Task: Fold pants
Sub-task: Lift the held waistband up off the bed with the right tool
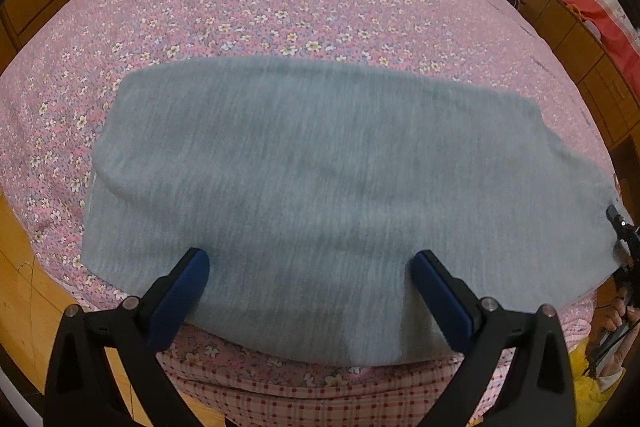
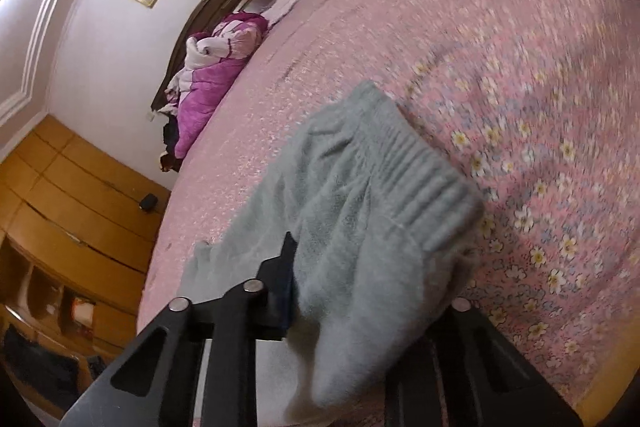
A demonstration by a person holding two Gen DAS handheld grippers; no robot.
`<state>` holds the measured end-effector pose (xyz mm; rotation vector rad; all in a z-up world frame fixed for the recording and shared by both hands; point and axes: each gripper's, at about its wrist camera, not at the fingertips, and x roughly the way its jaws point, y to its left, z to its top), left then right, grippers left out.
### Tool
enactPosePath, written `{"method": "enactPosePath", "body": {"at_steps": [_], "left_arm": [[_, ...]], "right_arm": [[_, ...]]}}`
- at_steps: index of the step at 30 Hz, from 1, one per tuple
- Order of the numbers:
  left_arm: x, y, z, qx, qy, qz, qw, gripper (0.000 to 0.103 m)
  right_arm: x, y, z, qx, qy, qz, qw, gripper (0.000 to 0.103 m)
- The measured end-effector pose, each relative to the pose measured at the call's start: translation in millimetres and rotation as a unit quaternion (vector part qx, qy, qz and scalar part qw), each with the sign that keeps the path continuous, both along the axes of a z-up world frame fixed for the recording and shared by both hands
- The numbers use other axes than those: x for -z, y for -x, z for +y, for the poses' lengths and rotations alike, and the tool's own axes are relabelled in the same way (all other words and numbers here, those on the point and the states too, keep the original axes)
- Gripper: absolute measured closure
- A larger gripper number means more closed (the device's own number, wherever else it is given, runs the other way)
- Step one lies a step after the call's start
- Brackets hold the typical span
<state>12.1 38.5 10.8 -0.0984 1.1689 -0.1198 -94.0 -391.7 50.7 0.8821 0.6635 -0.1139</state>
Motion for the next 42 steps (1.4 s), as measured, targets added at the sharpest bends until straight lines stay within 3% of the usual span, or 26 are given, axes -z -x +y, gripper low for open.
{"method": "enactPosePath", "body": {"at_steps": [8, 20, 32, 42], "left_arm": [[-15, -2, 20, -0.015, 0.012, -0.014, 0.9997, 0.0], [-37, 5, 45, -0.03, 0.005, -0.042, 0.9987, 0.0], [-54, 20, 62, -0.045, 0.005, -0.059, 0.9972, 0.0], [-69, 33, 80, -0.072, 0.012, -0.078, 0.9943, 0.0]], "right_arm": [[-59, -7, 24, -0.062, 0.077, -0.042, 0.994, 0.098], [-121, -33, 82, -0.156, 0.125, -0.096, 0.975, 0.098], [-150, -63, 150, -0.236, 0.149, -0.127, 0.952, 0.098], [-155, -78, 206, -0.296, 0.154, -0.138, 0.932, 0.098]]}}
